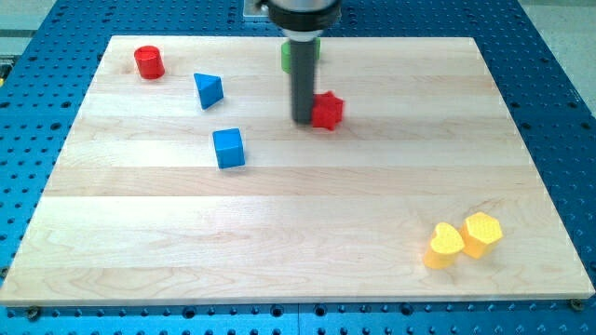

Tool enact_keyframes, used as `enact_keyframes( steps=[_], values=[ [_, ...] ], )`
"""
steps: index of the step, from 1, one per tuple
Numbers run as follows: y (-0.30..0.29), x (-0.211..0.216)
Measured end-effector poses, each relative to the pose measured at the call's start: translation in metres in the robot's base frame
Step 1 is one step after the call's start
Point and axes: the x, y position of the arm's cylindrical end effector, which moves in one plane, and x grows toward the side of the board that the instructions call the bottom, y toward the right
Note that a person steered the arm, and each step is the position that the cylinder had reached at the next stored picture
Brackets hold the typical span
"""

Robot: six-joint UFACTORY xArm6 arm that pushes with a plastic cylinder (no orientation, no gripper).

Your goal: Move the red star towards the bottom right corner

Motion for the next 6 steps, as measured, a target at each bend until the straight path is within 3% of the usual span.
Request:
enact_keyframes(
  steps=[1,3,4,5,6],
  values=[
    [0.095,0.006],
    [0.121,0.094],
    [0.202,0.121],
    [0.223,0.171],
    [0.192,0.194]
  ],
)
